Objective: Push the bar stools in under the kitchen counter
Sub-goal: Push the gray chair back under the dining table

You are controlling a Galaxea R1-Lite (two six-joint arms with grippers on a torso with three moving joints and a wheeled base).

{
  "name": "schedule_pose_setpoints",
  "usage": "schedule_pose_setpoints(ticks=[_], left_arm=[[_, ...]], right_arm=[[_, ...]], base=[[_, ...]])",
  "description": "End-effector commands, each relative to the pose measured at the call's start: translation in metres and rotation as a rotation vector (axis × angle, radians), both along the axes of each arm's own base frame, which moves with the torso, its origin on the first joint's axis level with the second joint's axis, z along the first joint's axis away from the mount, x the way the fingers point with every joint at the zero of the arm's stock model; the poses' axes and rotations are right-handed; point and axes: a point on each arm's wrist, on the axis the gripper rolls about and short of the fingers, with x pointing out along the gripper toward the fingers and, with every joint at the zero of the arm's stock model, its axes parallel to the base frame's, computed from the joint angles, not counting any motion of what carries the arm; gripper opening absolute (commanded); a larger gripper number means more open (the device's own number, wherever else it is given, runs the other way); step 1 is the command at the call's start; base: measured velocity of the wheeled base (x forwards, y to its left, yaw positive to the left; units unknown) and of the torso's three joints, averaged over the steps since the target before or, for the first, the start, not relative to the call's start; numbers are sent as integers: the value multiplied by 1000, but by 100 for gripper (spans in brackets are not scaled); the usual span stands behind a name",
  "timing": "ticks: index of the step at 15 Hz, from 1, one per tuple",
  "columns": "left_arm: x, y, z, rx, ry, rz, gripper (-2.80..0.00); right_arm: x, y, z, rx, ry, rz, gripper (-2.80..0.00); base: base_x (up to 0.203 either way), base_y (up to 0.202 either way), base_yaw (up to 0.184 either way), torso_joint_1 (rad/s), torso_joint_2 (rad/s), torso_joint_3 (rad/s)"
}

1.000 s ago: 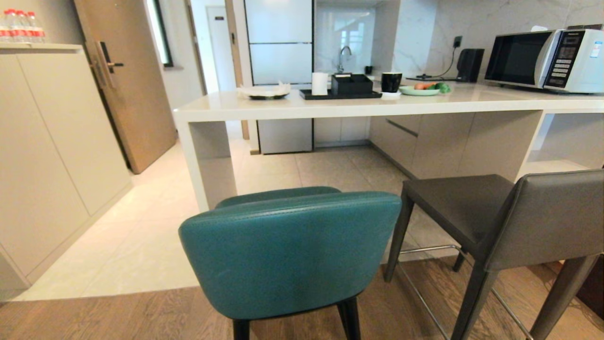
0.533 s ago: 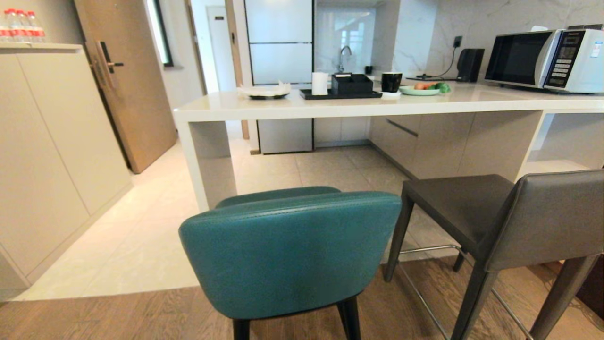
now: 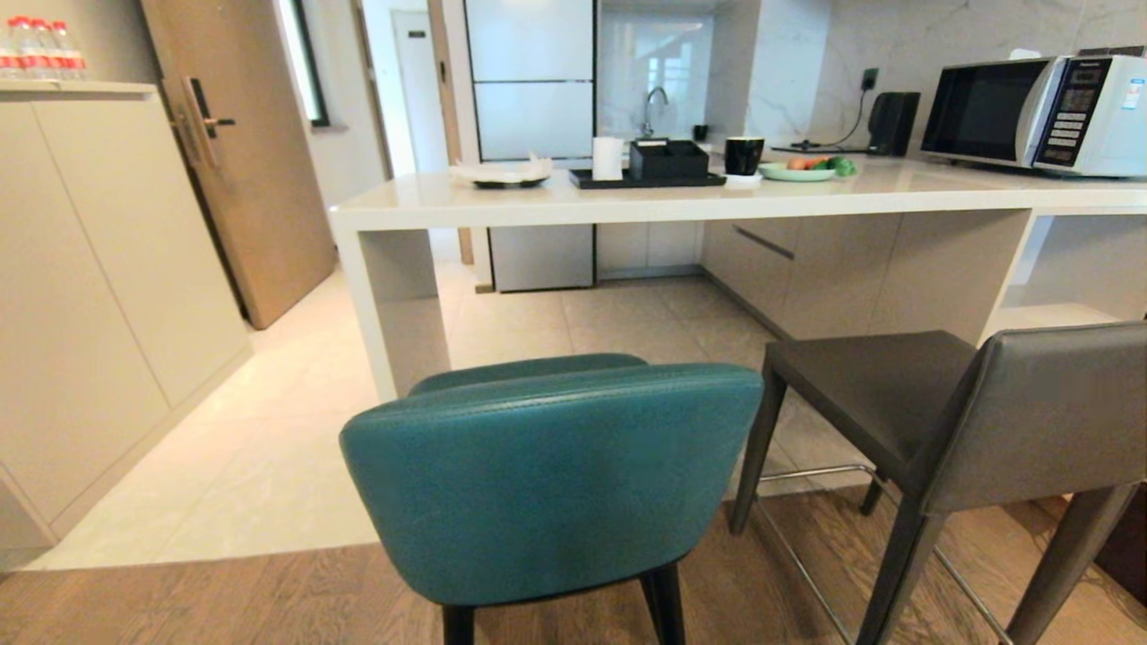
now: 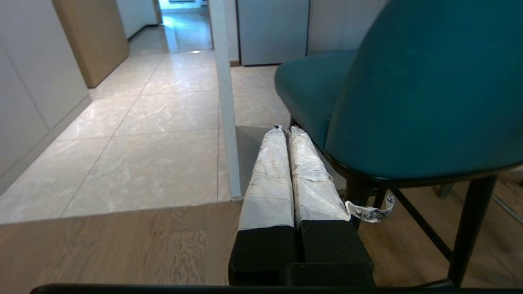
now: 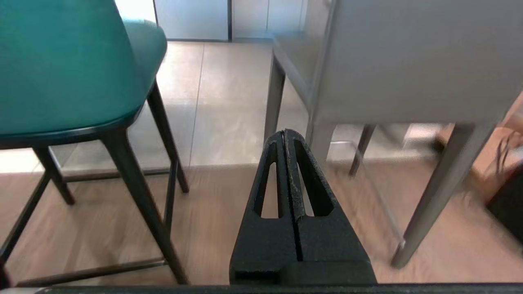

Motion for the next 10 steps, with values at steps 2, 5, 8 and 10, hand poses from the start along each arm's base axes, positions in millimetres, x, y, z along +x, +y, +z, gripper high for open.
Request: schedule_pose_setpoints(ticks=[2, 5, 8, 10], left_arm=[[0, 1, -8, 19, 86, 44, -280], [0, 1, -8, 30, 82, 48, -280], [0, 1, -8, 26, 81, 48, -280], [0, 1, -8, 23, 82, 48, -280]], right_arm=[[1, 0, -3, 6, 17, 6, -280], [1, 1, -2, -71, 15, 38, -280], [1, 1, -2, 3, 16, 27, -280], [1, 1, -2, 15, 16, 27, -280]], base=[[0, 0, 0, 0, 0, 0], [0, 0, 0, 0, 0, 0], [0, 0, 0, 0, 0, 0], [0, 0, 0, 0, 0, 0]])
